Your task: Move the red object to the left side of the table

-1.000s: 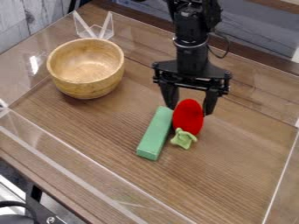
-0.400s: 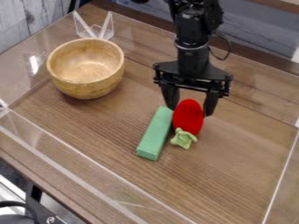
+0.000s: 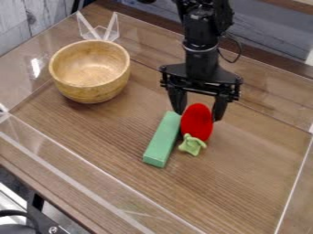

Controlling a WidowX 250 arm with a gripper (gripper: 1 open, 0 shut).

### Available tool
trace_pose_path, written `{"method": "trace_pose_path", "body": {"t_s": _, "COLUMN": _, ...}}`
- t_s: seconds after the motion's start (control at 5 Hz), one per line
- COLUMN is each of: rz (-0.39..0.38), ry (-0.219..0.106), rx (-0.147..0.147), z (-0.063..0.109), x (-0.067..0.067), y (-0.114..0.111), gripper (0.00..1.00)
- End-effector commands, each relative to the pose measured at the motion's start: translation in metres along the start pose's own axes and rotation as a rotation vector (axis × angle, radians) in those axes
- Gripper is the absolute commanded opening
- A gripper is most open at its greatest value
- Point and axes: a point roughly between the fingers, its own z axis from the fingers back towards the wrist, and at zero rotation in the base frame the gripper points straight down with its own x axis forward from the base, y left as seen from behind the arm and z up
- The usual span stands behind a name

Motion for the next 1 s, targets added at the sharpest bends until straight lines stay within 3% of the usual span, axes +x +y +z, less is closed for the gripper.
{"method": "trace_pose_path", "body": {"t_s": 0.0, "rz": -0.010, "ry": -0.047, "rx": -0.012, "z": 0.014, "x": 0.005, "y": -0.005, "gripper": 1.00}}
{"method": "trace_pose_path", "body": {"t_s": 0.2, "rz": -0.010, "ry": -0.045, "rx": -0.013, "z": 0.015, "x": 0.005, "y": -0.006, "gripper": 1.00}}
{"method": "trace_pose_path", "body": {"t_s": 0.4, "rz": -0.007, "ry": -0.034, "rx": -0.004, "z": 0.008, "x": 0.005, "y": -0.006, "gripper": 0.00}}
{"method": "trace_pose_path", "body": {"t_s": 0.6, "rz": -0.022, "ry": -0.046, "rx": 0.010, "z": 0.013, "x": 0.007, "y": -0.012, "gripper": 0.00}}
{"method": "trace_pose_path", "body": {"t_s": 0.8, "rz": -0.056, "ry": -0.083, "rx": 0.025, "z": 0.027, "x": 0.012, "y": -0.027, "gripper": 0.00}}
